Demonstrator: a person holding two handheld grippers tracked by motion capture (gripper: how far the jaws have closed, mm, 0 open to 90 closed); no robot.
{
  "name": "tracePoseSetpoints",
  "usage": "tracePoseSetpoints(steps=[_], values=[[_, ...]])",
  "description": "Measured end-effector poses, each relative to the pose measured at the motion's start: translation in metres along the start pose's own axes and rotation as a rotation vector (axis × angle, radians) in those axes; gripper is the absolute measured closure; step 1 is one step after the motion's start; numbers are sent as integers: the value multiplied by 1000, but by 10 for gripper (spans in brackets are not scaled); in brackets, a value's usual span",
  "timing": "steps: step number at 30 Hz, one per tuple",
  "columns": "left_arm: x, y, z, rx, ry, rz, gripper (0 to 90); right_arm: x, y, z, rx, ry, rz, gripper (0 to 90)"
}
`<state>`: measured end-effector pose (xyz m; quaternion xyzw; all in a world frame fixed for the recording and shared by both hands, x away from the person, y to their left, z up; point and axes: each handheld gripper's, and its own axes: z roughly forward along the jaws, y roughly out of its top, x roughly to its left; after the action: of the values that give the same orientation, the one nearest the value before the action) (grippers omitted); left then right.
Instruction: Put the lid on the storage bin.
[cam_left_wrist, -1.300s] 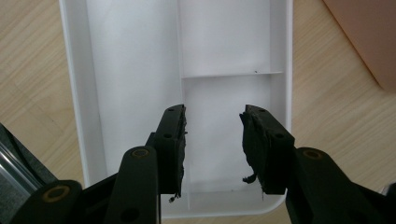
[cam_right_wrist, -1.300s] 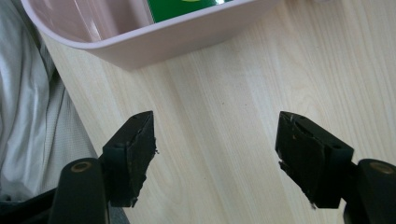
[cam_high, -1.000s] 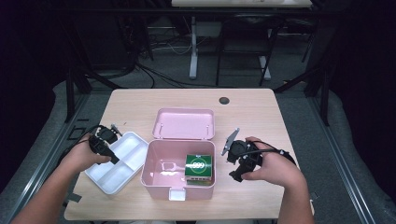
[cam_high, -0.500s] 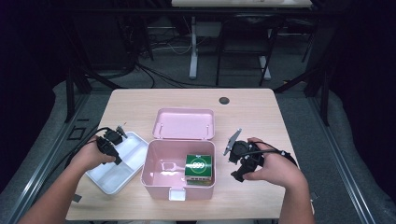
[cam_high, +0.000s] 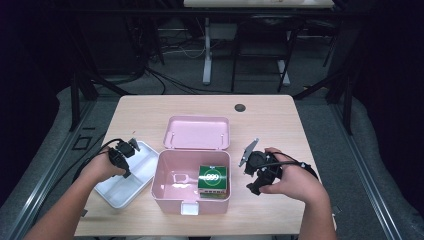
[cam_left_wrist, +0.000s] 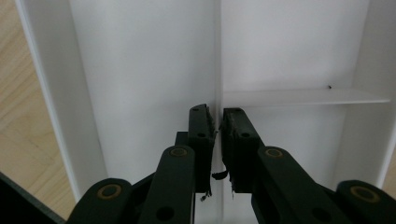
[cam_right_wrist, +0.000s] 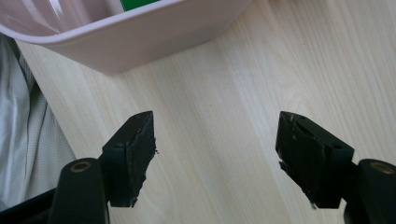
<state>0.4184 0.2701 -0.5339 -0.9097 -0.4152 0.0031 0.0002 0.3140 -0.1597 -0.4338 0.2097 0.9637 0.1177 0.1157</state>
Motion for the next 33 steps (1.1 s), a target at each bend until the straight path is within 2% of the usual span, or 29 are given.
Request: tracePoseSetpoints(steps=[8, 20, 26, 33], values=[[0, 1, 9, 8, -22, 4, 849, -2, -1, 2, 1, 3, 3, 282], [2, 2, 8, 18, -18, -13, 889, -2, -2, 3, 7, 0, 9, 282], [3, 1, 2, 19, -21, -15, 891, -2, -2, 3, 9, 13, 14, 282], [7, -4, -12, 5, -17, -10, 891, -3, -3, 4, 12, 12, 14, 281]])
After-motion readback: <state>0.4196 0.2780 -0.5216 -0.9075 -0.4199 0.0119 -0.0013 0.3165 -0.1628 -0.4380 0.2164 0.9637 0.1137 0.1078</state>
